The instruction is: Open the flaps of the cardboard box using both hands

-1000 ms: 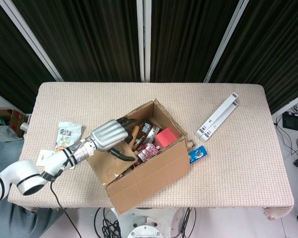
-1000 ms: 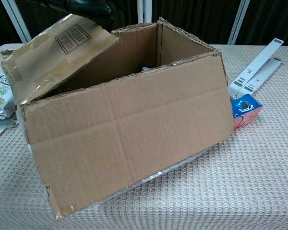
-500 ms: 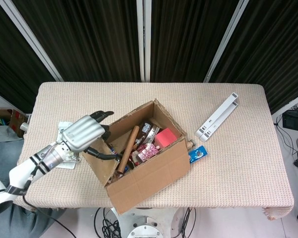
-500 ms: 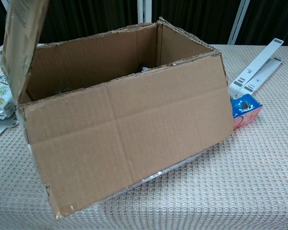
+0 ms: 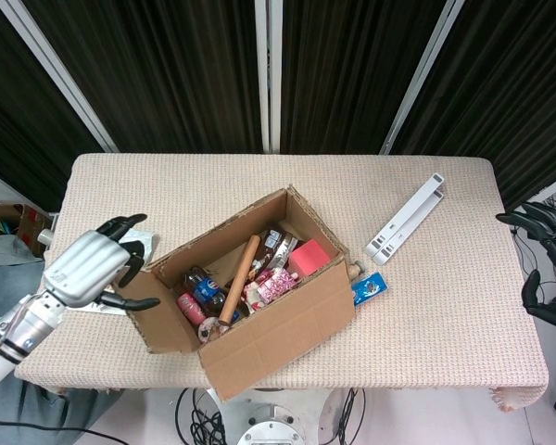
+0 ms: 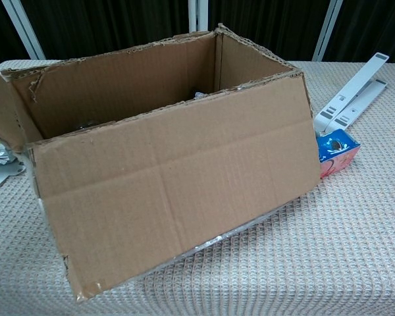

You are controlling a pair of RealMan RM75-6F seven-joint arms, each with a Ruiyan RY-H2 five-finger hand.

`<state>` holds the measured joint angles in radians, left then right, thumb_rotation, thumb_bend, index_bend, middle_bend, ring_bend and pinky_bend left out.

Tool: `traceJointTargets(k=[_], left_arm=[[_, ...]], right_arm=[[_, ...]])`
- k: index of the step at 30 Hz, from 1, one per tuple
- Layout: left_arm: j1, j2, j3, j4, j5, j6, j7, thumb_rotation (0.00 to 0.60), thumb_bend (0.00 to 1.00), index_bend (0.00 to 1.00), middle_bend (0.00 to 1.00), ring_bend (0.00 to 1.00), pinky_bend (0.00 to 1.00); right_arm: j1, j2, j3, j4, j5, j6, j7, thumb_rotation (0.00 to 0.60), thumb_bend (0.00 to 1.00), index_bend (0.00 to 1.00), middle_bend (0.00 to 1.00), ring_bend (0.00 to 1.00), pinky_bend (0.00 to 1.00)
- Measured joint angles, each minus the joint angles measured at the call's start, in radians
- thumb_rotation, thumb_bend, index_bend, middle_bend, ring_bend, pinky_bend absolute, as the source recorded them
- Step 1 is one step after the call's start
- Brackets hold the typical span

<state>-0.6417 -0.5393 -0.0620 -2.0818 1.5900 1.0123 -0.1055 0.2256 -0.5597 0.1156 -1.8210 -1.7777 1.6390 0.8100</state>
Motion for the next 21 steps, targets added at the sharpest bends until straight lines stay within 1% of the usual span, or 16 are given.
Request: traceJointTargets(k=[6,8,9,10,11,12,13,14,15,16,18,19,21], left_arm=[[0.101,0.038,0.049,0.002,0.064,0.07,-0.058,0.0,0.0,0.77,0.45,0.07,0.16],[0.127,0.04,0.062,0.008,0.077,0.089,-0.077,0.0,0.0,0.74,0.45,0.08,0.16],[0.144,0.04,0.069,0.014,0.084,0.102,-0.088,0.0,0.0,0.71,0.45,0.08,0.16],[0.157,0.038,0.075,0.019,0.089,0.112,-0.095,0.0,0.0,0.67,0.44,0.08,0.16],[0.17,0.037,0.081,0.023,0.091,0.12,-0.1,0.0,0.0,0.56,0.42,0.08,0.16],[0.187,0.035,0.09,0.028,0.09,0.126,-0.104,0.001,0.0,0.41,0.38,0.08,0.16],[0.201,0.033,0.096,0.03,0.087,0.129,-0.107,0.02,0.0,0.28,0.34,0.08,0.16],[0.215,0.03,0.101,0.032,0.082,0.135,-0.111,0.072,0.0,0.15,0.29,0.08,0.16],[0.232,0.023,0.106,0.035,0.075,0.149,-0.114,0.134,0.0,0.06,0.24,0.08,0.16],[0.243,0.015,0.108,0.039,0.071,0.165,-0.115,0.203,0.0,0.02,0.19,0.08,0.16],[0.279,-0.016,0.113,0.057,0.064,0.222,-0.112,0.242,0.0,0.01,0.13,0.07,0.16],[0.3,-0.035,0.115,0.069,0.062,0.254,-0.108,0.253,0.0,0.01,0.1,0.07,0.16],[0.354,-0.093,0.118,0.111,0.06,0.343,-0.089,0.259,0.01,0.01,0.07,0.05,0.16]], right_arm=[[0.008,0.003,-0.001,-0.02,-0.008,-0.012,-0.018,0.6,0.76,0.05,0.14,0.0,0.0],[0.008,0.003,-0.003,-0.024,-0.011,-0.016,-0.024,0.6,0.76,0.05,0.14,0.0,0.0],[0.008,0.004,-0.005,-0.024,-0.012,-0.017,-0.026,0.6,0.76,0.05,0.14,0.0,0.0],[0.006,0.004,-0.008,-0.024,-0.013,-0.019,-0.03,0.6,0.76,0.05,0.14,0.0,0.0],[0.005,0.005,-0.011,-0.023,-0.014,-0.021,-0.033,0.6,0.76,0.05,0.13,0.0,0.0],[0.003,0.006,-0.014,-0.022,-0.014,-0.025,-0.038,0.6,0.77,0.04,0.12,0.0,0.0],[-0.001,0.008,-0.02,-0.02,-0.013,-0.033,-0.047,0.6,0.77,0.03,0.1,0.0,0.0],[-0.004,0.009,-0.024,-0.018,-0.011,-0.039,-0.057,0.6,0.77,0.02,0.08,0.0,0.0],[-0.007,0.009,-0.028,-0.015,-0.009,-0.044,-0.07,0.6,0.78,0.01,0.05,0.0,0.0],[-0.012,0.007,-0.033,-0.01,-0.005,-0.051,-0.093,0.6,0.78,0.0,0.02,0.0,0.0],[-0.023,0.0,-0.042,-0.001,0.005,-0.061,-0.142,0.6,0.77,0.0,0.0,0.0,0.0],[-0.032,-0.009,-0.048,0.006,0.015,-0.066,-0.184,0.6,0.75,0.0,0.0,0.0,0.0],[-0.049,-0.032,-0.056,0.021,0.035,-0.072,-0.26,0.6,0.68,0.0,0.0,0.0,0.0]])
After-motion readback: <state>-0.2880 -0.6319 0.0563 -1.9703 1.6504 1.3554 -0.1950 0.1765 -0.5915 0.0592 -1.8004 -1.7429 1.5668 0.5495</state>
